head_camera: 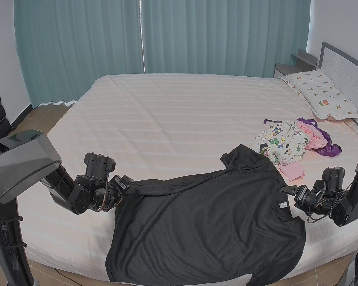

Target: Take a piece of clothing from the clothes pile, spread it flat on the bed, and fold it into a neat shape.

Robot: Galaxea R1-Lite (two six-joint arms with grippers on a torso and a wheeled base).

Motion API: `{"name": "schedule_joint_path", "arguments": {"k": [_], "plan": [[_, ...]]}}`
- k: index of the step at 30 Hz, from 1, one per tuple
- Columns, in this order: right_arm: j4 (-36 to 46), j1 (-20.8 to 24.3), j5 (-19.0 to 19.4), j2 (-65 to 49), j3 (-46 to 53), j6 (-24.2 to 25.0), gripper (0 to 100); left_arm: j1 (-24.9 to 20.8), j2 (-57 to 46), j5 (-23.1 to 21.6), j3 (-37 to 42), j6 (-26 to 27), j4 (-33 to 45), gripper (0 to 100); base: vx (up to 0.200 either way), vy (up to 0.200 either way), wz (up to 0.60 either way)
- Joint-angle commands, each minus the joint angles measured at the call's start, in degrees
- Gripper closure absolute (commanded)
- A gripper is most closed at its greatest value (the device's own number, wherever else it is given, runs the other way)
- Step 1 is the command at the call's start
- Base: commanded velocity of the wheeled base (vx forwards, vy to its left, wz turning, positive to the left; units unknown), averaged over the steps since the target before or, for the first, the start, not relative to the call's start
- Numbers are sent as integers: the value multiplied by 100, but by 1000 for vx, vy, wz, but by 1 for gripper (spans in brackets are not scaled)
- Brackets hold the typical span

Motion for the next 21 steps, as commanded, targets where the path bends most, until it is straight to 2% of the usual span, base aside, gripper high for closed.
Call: {"name": "schedule_joint_path", "arguments": {"k": [1, 5, 6, 14, 21], "plan": [[-1, -1, 1, 14, 1, 0, 0, -8, 495, 166, -416, -4, -9, 0, 0, 0, 0], [-1, -1, 1, 14, 10, 0, 0, 27, 689, 281, -829, -4, 17, 0, 0, 0, 0], [-1, -1, 1, 14, 10, 0, 0, 27, 715, 272, -891, 4, 44, 100, 0, 0, 0], [-10, -1, 1, 14, 27, -9, 0, 150, 1260, 456, -2183, 31, 1142, 100, 0, 0, 0], [-10, -1, 1, 23, 36, -9, 0, 431, 1260, 456, -2579, -4, 1371, 100, 0, 0, 0]]}}
